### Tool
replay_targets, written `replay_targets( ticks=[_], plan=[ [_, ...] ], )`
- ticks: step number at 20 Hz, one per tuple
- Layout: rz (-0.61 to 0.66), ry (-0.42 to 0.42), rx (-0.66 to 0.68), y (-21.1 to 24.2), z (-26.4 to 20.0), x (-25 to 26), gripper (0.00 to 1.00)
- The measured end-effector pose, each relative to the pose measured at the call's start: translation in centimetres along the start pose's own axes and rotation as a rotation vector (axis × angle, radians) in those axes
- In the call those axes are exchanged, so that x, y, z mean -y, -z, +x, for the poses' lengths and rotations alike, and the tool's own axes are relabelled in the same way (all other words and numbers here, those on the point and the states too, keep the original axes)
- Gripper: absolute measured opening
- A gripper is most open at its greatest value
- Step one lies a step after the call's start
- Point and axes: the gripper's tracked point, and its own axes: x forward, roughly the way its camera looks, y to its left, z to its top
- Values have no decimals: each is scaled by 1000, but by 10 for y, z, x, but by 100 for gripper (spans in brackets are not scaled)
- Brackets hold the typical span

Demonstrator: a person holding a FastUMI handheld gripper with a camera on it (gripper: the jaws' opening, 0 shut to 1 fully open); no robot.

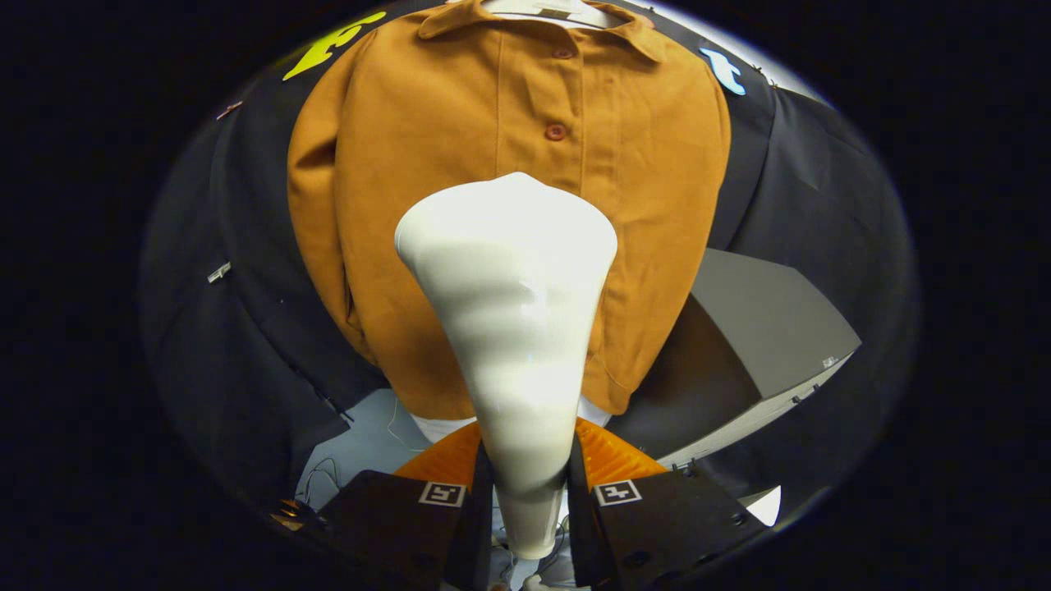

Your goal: Iron the clothes twice with a garment steamer, once on the left side and once on the right side.

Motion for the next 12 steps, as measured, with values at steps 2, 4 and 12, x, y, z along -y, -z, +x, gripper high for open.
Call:
replay_targets(
  ticks=[2,4,12],
  plan=[
    [8,15,24,-9,-9,10,42],
    [16,26,53,-19,-17,22,42],
    [33,22,210,-66,-60,74,42]
  ],
)
